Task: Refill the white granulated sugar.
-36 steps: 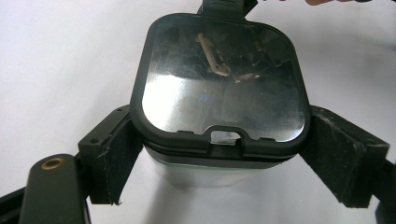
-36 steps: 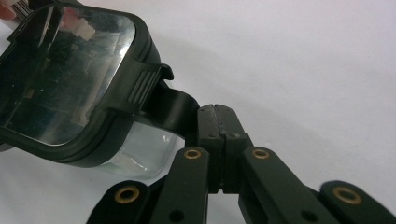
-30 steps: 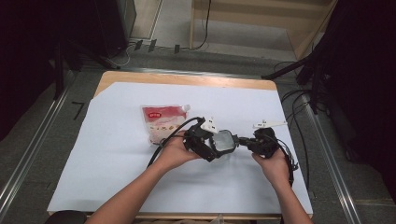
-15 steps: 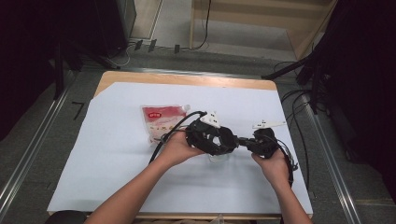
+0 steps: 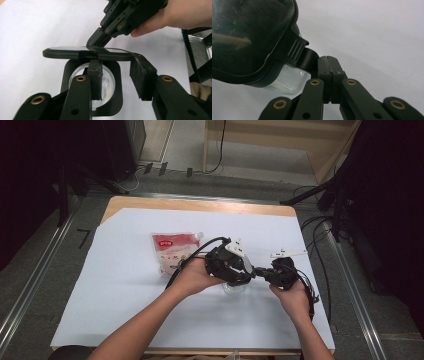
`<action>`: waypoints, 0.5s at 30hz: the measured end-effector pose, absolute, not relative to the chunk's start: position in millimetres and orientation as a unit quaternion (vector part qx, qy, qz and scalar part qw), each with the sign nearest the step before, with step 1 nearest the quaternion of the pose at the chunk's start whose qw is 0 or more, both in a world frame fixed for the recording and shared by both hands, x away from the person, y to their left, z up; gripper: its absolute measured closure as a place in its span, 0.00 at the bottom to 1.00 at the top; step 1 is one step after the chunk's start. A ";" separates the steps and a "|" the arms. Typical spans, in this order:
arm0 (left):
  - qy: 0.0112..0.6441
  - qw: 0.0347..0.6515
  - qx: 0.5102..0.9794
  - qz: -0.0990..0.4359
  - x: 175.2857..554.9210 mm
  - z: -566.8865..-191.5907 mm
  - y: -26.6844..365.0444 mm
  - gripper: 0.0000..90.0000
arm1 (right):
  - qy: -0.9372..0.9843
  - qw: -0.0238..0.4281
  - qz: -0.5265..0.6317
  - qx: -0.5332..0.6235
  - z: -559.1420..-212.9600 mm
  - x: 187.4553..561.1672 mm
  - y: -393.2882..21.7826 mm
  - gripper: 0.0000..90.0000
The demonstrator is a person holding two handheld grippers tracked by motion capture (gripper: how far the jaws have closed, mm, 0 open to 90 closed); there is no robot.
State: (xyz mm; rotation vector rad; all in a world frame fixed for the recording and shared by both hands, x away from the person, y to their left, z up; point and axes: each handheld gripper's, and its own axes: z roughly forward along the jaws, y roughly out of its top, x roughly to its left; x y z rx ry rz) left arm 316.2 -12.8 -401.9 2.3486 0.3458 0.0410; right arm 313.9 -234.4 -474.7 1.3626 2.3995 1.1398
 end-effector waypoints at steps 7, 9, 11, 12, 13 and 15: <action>0.127 0.374 0.918 0.013 317.9 -393.8 -21.8 0.78 | 0.799 0.074 0.383 0.457 -474.8 313.6 -234.9 1.00; 0.125 0.376 0.918 0.012 318.7 -391.8 -25.1 0.79 | 0.799 0.072 0.384 0.457 -474.9 313.3 -235.2 1.00; 0.126 0.376 0.918 0.009 319.5 -390.3 -28.8 0.79 | 0.799 0.069 0.385 0.456 -475.0 313.0 -235.6 1.00; 0.128 0.377 0.917 0.009 319.9 -389.9 -30.7 0.80 | 0.799 0.069 0.385 0.457 -474.8 312.6 -235.6 1.00; 0.128 0.377 0.917 0.006 320.3 -389.9 -32.1 0.80 | 0.800 0.069 0.385 0.455 -474.9 312.5 -235.7 1.00; 0.128 0.380 0.916 0.002 321.4 -390.5 -36.7 0.81 | 0.800 0.069 0.385 0.455 -475.0 312.4 -235.6 1.00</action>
